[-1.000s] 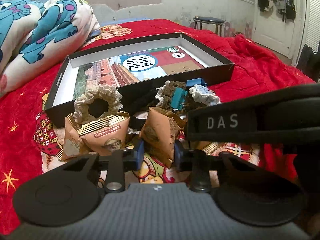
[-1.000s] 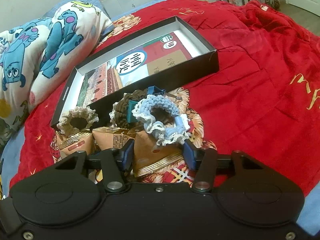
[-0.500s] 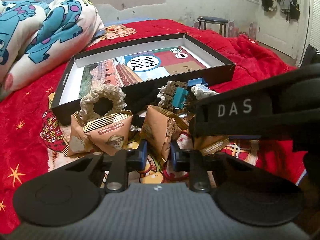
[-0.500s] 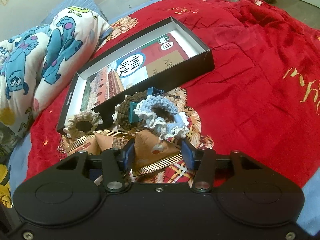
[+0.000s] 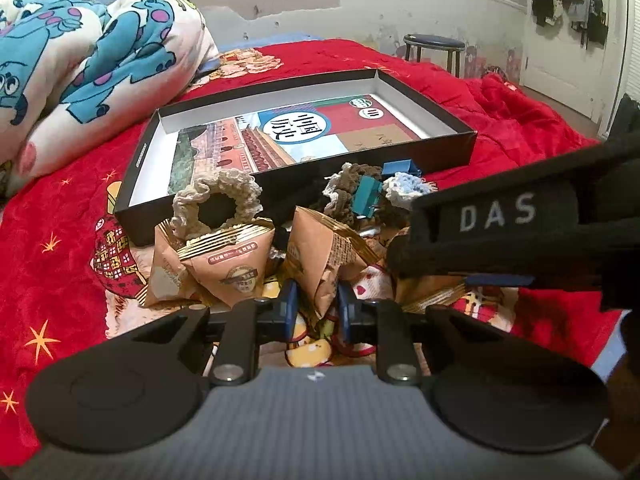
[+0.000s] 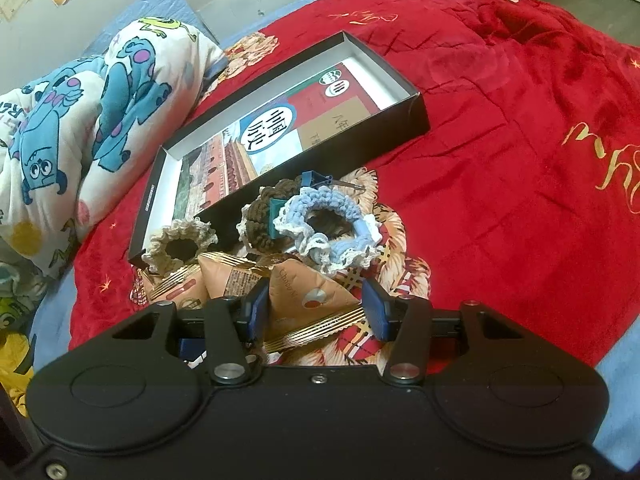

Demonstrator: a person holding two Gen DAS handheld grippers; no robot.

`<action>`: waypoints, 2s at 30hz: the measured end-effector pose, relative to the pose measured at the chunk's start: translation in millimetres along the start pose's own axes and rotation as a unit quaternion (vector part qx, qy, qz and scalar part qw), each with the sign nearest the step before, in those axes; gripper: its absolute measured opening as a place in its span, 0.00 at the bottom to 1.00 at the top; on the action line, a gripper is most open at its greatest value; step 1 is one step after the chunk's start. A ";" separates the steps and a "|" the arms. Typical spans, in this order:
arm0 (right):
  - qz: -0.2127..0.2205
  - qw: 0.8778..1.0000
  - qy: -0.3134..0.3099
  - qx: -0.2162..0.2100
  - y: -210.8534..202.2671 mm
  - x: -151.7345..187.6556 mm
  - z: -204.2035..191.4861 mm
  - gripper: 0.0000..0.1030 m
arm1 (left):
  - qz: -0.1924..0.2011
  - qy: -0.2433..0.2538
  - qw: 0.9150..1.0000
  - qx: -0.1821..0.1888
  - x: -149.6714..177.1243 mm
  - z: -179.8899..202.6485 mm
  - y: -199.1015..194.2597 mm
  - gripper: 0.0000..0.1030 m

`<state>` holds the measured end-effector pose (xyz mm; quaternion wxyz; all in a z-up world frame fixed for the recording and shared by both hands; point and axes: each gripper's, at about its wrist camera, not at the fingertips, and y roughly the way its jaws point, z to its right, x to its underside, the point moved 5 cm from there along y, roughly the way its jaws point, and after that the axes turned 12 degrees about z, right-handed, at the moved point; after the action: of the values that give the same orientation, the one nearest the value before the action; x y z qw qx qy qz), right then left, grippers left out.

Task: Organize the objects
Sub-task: 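Lower the left tool onto a brown pyramid candy and close its fingers, then grasp a brown pyramid candy with the right tool while the left tool holds its candy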

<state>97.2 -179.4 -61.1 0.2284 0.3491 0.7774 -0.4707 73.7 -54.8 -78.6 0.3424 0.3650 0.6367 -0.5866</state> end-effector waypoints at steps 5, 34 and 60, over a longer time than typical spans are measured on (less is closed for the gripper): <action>0.004 1.000 0.006 0.002 -3.1 -0.7 1.6 0.46 | 0.009 0.008 1.000 -0.006 1.3 0.2 1.7 0.33; -0.007 0.999 0.037 0.003 1.9 -3.6 11.4 0.46 | 0.027 0.026 0.999 -0.017 -4.0 1.9 10.6 0.33; 0.021 0.997 0.055 -0.056 -10.6 -10.8 -1.4 0.46 | 0.039 -0.033 0.999 0.000 -13.2 -12.5 -20.9 0.32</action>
<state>96.2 -185.0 -47.1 0.2137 0.3776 0.8064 -0.4019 62.0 -44.1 -55.8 0.3856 0.3701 0.6106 -0.5844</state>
